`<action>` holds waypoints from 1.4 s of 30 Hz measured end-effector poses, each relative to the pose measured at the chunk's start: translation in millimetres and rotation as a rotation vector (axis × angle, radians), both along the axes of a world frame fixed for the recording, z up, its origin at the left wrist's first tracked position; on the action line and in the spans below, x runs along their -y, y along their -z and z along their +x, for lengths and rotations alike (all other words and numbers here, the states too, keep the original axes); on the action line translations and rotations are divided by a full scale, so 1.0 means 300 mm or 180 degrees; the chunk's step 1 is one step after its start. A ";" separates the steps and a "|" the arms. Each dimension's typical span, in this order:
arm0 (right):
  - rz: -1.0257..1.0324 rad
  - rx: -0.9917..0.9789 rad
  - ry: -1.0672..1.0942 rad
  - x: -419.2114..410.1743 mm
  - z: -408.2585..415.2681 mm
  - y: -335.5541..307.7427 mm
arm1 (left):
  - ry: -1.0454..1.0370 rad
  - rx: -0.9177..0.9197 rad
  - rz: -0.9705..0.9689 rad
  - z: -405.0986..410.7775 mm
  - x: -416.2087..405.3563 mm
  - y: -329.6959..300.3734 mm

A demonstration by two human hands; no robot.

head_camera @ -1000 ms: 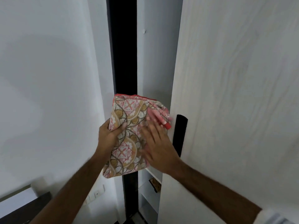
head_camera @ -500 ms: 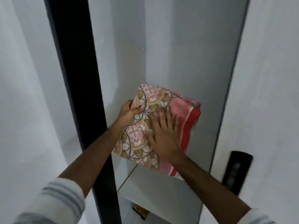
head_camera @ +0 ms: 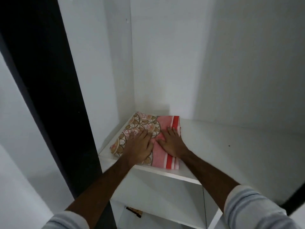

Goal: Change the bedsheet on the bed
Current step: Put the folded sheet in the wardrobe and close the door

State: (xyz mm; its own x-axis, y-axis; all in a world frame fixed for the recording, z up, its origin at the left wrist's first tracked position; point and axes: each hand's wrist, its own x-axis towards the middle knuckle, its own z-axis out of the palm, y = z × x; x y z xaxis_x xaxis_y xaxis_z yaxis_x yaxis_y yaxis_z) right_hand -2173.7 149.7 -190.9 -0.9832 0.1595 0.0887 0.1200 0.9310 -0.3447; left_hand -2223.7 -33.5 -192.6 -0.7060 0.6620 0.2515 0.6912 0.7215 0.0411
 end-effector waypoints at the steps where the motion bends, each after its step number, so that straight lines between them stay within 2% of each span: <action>1: -0.0005 -0.0007 -0.0002 -0.001 -0.020 -0.001 | -0.0017 -0.0020 -0.0021 -0.026 -0.004 0.007; 7: 0.0087 -0.0001 0.0198 0.003 -0.149 -0.026 | -0.0178 0.0075 -0.0102 -0.223 -0.059 0.005; 14: 0.0171 -0.0241 0.0159 0.007 -0.163 0.073 | -0.0208 0.0039 -0.0158 -0.329 -0.103 0.011; 18: 0.0352 -0.0046 0.0017 -0.009 -0.134 0.041 | -0.0173 -0.0170 -0.0277 -0.312 -0.094 0.008; 20: 0.0486 -0.0072 -0.0022 -0.041 -0.063 0.006 | -0.0038 -0.0552 -0.0357 -0.276 -0.102 -0.012; 22: 0.0793 -0.0347 0.0016 -0.106 0.052 -0.029 | 0.0294 -0.1001 -0.0317 -0.216 -0.148 -0.047; 25: 0.1301 -0.0755 0.0205 -0.236 0.289 -0.063 | 0.1027 -0.1385 0.0053 -0.063 -0.289 -0.123; 32: 0.2066 -0.1245 0.1419 -0.441 0.982 -0.222 | 0.2606 -0.1834 0.0772 0.458 -0.779 -0.314; 34: 0.2239 -0.1373 0.1887 -0.489 1.156 -0.276 | 0.3011 -0.1656 0.1000 0.609 -0.913 -0.352; 36: 0.2345 -0.1495 0.2384 -0.539 1.311 -0.317 | 0.3462 -0.1105 0.1315 0.760 -1.037 -0.372; 38: 0.2243 -0.1556 0.2714 -0.594 1.434 -0.340 | 0.3848 0.0030 0.1633 0.899 -1.140 -0.388; 40: 0.1943 -0.1531 0.2946 -0.660 1.546 -0.346 | 0.3966 0.1290 0.1757 1.045 -1.238 -0.418; 42: 0.1768 -0.1354 0.3061 -0.732 1.628 -0.342 | 0.3949 0.2024 0.1876 1.165 -1.322 -0.449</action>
State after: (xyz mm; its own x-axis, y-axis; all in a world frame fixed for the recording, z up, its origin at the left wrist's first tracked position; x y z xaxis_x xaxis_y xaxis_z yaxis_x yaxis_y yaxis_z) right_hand -1685.3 369.1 -88.5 -0.3560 0.6525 0.6690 0.8247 0.5561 -0.1036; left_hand -1874.3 363.1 -57.9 0.1171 0.8185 0.5624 0.5879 -0.5135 0.6250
